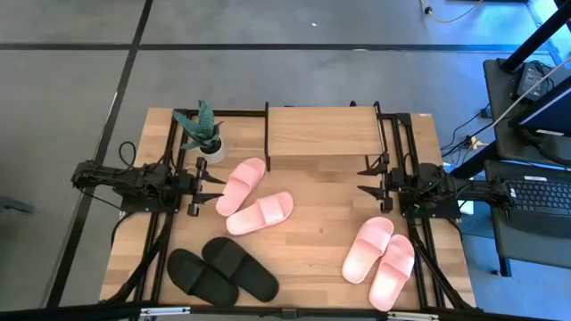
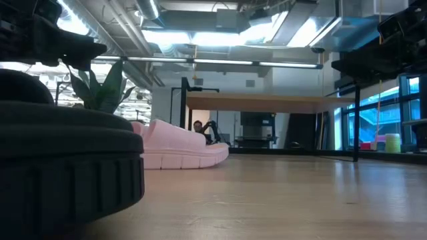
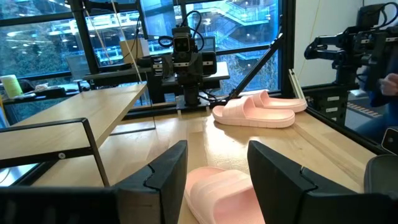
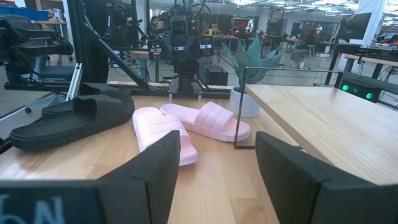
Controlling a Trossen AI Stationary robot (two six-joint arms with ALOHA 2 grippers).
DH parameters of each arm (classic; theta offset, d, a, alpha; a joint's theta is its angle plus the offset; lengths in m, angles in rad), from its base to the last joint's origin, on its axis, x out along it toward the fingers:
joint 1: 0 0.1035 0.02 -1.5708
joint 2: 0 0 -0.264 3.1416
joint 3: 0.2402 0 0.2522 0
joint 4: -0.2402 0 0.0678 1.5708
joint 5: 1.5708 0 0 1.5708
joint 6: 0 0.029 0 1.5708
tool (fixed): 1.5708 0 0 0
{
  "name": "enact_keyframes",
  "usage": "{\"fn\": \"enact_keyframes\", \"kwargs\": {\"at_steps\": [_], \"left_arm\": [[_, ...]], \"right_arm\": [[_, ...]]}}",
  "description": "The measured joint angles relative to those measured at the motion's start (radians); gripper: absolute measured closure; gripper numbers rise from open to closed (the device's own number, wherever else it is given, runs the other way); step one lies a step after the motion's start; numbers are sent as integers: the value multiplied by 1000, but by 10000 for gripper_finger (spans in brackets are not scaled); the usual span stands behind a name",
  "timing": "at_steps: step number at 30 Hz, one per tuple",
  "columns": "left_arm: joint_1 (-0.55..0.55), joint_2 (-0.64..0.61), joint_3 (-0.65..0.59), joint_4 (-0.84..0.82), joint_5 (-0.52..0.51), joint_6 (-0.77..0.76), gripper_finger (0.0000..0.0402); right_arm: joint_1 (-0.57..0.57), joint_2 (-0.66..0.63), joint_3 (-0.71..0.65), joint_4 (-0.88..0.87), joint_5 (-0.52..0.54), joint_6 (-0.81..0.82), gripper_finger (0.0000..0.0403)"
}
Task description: Pick and place slides into the shelf
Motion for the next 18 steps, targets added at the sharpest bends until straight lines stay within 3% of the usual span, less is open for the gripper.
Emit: {"fn": "enact_keyframes", "kwargs": {"at_steps": [18], "left_arm": [[0, 0, 0, 0, 0, 0, 240]], "right_arm": [[0, 0, 0, 0, 0, -23, 192]]}}
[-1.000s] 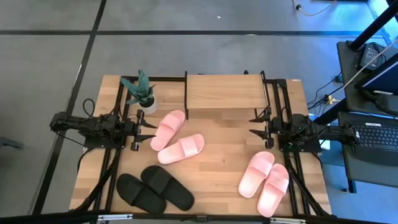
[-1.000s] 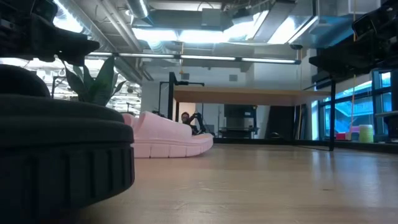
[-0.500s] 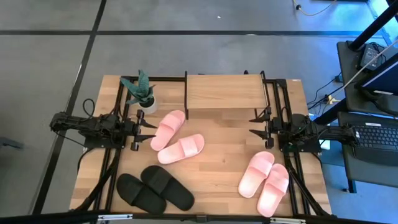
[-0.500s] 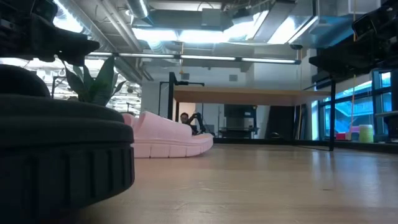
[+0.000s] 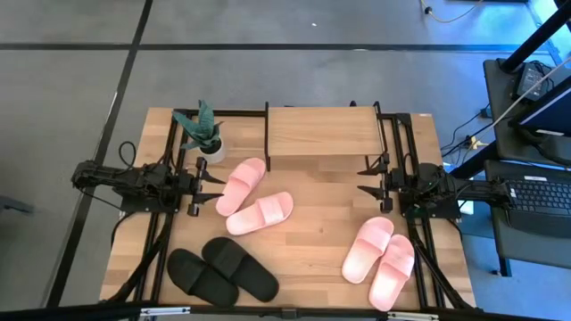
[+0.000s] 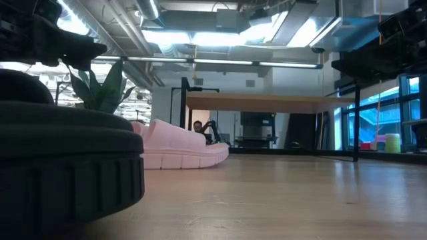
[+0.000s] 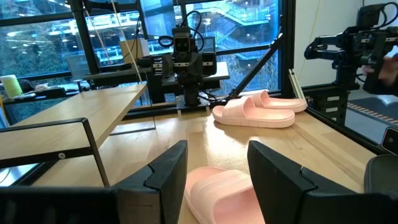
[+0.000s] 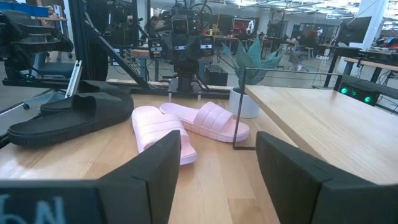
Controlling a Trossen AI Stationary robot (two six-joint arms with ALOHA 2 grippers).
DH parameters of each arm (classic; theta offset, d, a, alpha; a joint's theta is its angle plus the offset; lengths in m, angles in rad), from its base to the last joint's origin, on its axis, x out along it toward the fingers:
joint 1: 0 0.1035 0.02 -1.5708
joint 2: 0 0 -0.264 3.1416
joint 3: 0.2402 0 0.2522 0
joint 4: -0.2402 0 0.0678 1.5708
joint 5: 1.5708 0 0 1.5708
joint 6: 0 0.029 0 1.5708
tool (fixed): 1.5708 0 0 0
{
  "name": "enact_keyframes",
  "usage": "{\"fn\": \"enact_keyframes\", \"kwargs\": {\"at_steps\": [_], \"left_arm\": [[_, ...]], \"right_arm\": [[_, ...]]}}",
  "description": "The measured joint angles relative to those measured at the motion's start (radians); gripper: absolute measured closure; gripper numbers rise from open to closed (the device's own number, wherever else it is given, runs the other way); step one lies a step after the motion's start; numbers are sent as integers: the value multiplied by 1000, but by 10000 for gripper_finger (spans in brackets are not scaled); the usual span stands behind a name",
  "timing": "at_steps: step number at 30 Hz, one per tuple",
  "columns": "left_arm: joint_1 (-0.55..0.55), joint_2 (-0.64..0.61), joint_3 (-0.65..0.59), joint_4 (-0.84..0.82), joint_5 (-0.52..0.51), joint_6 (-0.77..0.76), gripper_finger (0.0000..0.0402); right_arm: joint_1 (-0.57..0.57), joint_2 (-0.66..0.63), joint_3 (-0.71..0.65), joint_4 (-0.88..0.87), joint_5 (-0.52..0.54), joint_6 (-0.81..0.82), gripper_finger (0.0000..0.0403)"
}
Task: Pick and place slides into the shelf
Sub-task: Put the pink slipper on the shelf
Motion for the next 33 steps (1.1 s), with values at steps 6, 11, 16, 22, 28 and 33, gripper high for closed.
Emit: {"fn": "enact_keyframes", "kwargs": {"at_steps": [6, 11, 16, 22, 28, 33], "left_arm": [[0, 0, 0, 0, 0, 0, 240], [0, 0, 0, 0, 0, 0, 240], [0, 0, 0, 0, 0, 0, 240], [0, 0, 0, 0, 0, 0, 240], [0, 0, 0, 0, 0, 2, 240], [0, 0, 0, 0, 0, 2, 240]], "right_arm": [[0, 0, 0, 0, 0, 96, 192], [0, 0, 0, 0, 0, 212, 192], [0, 0, 0, 0, 0, 232, 192], [0, 0, 0, 1, 0, 236, 192], [0, 0, 0, 1, 0, 235, 192], [0, 0, 0, 0, 0, 233, 192]]}}
